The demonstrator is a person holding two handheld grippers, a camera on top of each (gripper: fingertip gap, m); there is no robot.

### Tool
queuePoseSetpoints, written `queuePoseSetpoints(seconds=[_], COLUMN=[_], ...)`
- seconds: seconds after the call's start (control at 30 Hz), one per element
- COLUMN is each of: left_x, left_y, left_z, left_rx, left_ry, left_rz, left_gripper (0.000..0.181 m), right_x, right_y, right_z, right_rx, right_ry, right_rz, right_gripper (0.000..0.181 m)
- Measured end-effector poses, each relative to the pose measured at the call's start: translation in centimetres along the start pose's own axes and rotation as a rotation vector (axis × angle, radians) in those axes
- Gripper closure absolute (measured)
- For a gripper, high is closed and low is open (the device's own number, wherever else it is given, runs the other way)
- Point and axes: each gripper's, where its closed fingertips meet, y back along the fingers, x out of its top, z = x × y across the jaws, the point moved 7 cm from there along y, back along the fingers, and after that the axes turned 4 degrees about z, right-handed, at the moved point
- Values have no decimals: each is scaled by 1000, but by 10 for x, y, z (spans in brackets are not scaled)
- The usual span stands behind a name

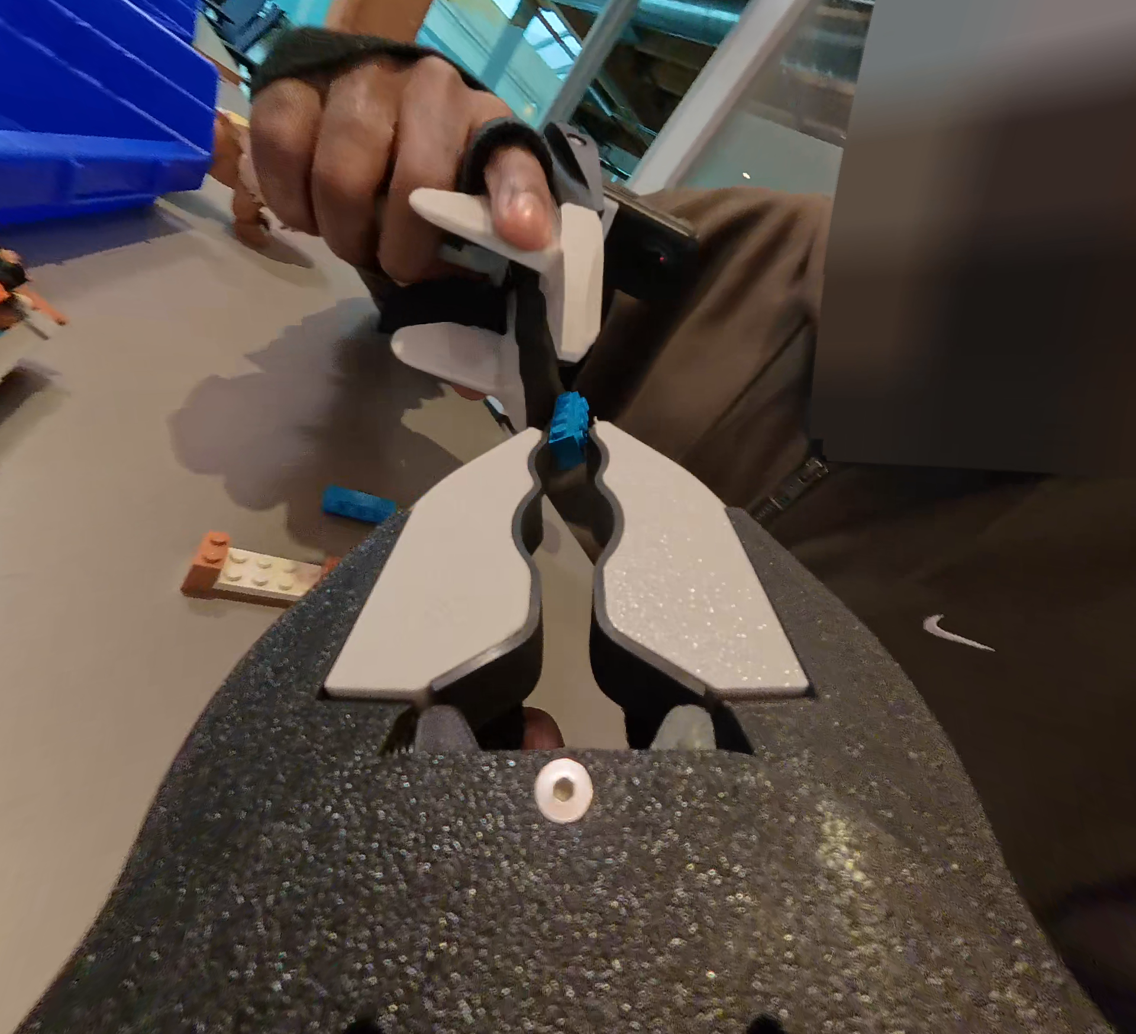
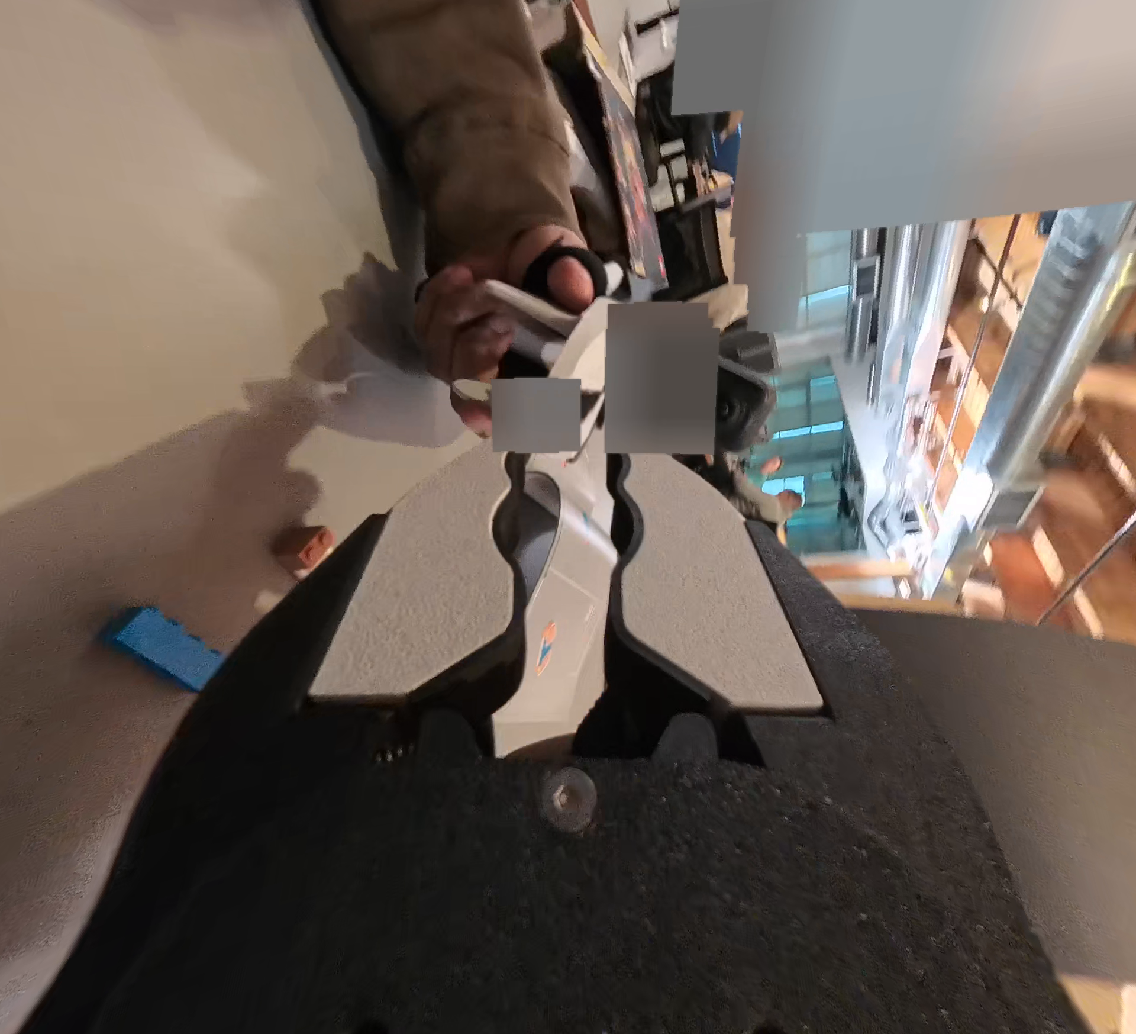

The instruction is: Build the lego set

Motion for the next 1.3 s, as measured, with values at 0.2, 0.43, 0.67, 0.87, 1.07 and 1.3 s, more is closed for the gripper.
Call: queuePoseSetpoints(seconds=[0.2, 0.43, 0.67, 0.87, 1.07, 1.3], left_x=[-3, -4, -4, -1, 2, 17], left_y=[0, 1, 0, 3, 7, 22], left_z=[2, -5, -8, -11, -12, -16], left_rx=[-35, -31, -19, 4, 65, 243], left_ry=[-2, 46, 57, 89, 84, 34], left_rz=[-52, -55, -54, 10, 81, 225], left_gripper=[170, 170, 170, 168, 167, 153], right_x=[5, 1, -1, -7, -12, -28], right_y=[-7, -9, -8, -8, -10, -12], right_z=[-6, -11, -16, -13, -12, -10], right_rx=[79, 73, 23, -49, -96, -145], right_ry=[133, 181, 200, 213, 200, 189], right_rz=[61, 65, 70, 25, -27, -176], right_gripper=[166, 166, 166, 172, 172, 172])
